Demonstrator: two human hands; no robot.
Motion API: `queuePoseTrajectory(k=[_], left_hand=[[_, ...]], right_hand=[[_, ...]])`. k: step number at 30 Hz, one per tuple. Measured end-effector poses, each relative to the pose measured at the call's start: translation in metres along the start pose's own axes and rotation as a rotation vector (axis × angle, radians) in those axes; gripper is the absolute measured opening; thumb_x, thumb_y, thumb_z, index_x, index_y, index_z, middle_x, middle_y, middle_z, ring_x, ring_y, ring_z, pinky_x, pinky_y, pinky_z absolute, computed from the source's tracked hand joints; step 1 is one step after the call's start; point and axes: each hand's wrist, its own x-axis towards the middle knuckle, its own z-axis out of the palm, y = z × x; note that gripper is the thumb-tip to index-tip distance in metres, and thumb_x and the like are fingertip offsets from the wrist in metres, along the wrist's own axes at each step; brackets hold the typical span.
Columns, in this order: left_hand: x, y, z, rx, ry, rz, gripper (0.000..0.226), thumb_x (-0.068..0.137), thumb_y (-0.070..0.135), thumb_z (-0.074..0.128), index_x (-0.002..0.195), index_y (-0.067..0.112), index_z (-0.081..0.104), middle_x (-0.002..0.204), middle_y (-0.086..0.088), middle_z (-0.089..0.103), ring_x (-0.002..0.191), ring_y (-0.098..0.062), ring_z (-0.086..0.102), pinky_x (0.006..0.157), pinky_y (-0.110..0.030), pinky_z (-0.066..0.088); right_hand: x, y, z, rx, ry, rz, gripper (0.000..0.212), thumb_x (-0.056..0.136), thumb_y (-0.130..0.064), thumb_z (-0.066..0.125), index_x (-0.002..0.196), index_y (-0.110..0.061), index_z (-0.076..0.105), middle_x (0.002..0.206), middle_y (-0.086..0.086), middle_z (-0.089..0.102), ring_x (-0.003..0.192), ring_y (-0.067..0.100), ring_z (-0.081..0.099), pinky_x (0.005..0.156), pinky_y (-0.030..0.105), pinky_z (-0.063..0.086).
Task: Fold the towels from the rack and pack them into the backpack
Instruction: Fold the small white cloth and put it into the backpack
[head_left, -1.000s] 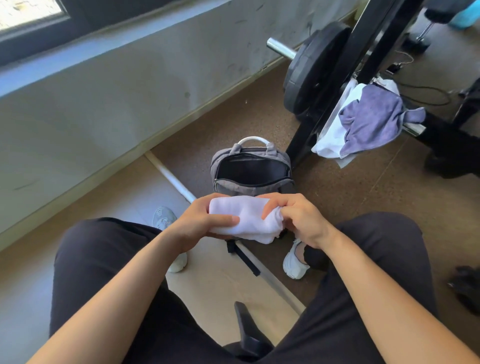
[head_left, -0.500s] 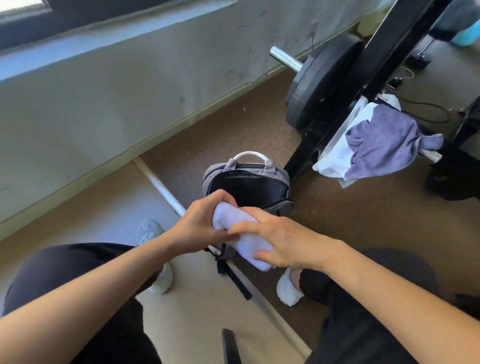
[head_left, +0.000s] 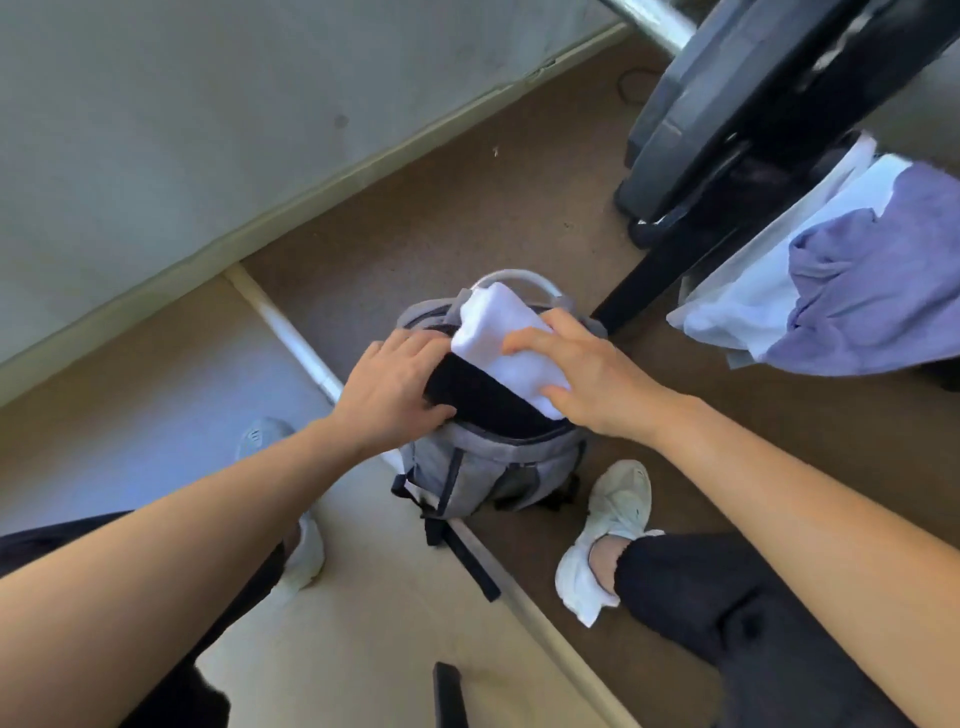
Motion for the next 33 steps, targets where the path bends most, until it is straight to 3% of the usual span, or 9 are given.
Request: queuePoseTrajectory(k=[4, 7, 13, 16, 22, 26, 33], left_hand=[[-0.007, -0.007, 0.008, 0.117, -0.054, 0.082, 0.113, 0.056, 0.066, 0.076, 0.153, 0.025, 0.037, 0.156, 0.005, 0.042, 0.141, -0.034, 0.035, 0.112, -0.052, 0.028], [-0.010, -0.006, 0.010, 0.244, -0.123, 0.086, 0.128, 0.049, 0.080, 0.071, 0.157, 0.028, 0.025, 0.160, 0.009, 0.032, 0.148, -0.040, 0.018, 0.115, -0.058, 0.018], [0.002, 0.009, 0.008, 0.289, 0.013, 0.328, 0.106, 0.047, 0.071, 0.081, 0.135, 0.018, 0.055, 0.143, 0.000, 0.051, 0.139, -0.035, 0.036, 0.110, -0.050, 0.024], [0.012, 0.013, 0.014, 0.270, -0.089, 0.423, 0.116, 0.049, 0.072, 0.080, 0.143, 0.011, 0.048, 0.152, -0.005, 0.047, 0.151, -0.034, 0.029, 0.121, -0.049, 0.025], [0.014, 0.010, 0.027, 0.394, -0.285, 0.246, 0.152, 0.041, 0.097, 0.049, 0.163, 0.014, 0.014, 0.170, -0.011, 0.020, 0.157, -0.038, 0.006, 0.127, -0.053, 0.005], [0.010, 0.012, 0.038, 0.404, -0.314, 0.210, 0.160, 0.035, 0.102, 0.044, 0.164, 0.014, 0.008, 0.171, -0.015, 0.012, 0.156, -0.042, 0.001, 0.124, -0.056, -0.002], [0.015, 0.004, 0.043, 0.415, -0.298, 0.221, 0.163, 0.034, 0.104, 0.044, 0.164, 0.012, 0.007, 0.171, -0.018, 0.006, 0.156, -0.042, 0.000, 0.123, -0.056, -0.004]], right_hand=[[0.006, 0.015, 0.029, -0.152, -0.054, -0.063, 0.056, 0.088, -0.002, 0.066, 0.131, -0.031, 0.046, 0.122, 0.003, 0.033, 0.084, 0.032, 0.053, 0.070, 0.050, 0.054], [0.002, 0.018, 0.043, -0.147, -0.048, -0.053, 0.052, 0.087, -0.003, 0.067, 0.127, -0.028, 0.046, 0.117, 0.003, 0.032, 0.072, 0.030, 0.052, 0.062, 0.049, 0.053], [-0.016, 0.024, 0.046, -0.046, -0.012, -0.006, 0.046, 0.085, -0.001, 0.064, 0.120, -0.027, 0.048, 0.113, 0.000, 0.033, 0.063, 0.020, 0.043, 0.052, 0.037, 0.041], [-0.028, 0.030, 0.049, -0.051, -0.051, 0.031, 0.044, 0.085, -0.001, 0.064, 0.117, -0.026, 0.048, 0.110, -0.001, 0.032, 0.064, 0.017, 0.041, 0.051, 0.034, 0.038], [-0.048, 0.044, 0.071, -0.106, -0.353, 0.123, 0.050, 0.086, -0.003, 0.064, 0.117, -0.035, 0.042, 0.111, 0.000, 0.032, 0.072, 0.029, 0.051, 0.062, 0.048, 0.048], [-0.039, 0.047, 0.089, -0.176, -0.490, 0.134, 0.050, 0.088, -0.004, 0.063, 0.122, -0.035, 0.043, 0.112, 0.002, 0.035, 0.077, 0.029, 0.053, 0.058, 0.040, 0.043], [0.004, 0.037, 0.134, -0.330, -0.373, 0.003, 0.063, 0.083, 0.002, 0.068, 0.134, -0.026, 0.046, 0.125, 0.012, 0.037, 0.098, 0.033, 0.051, 0.067, 0.044, 0.043]])
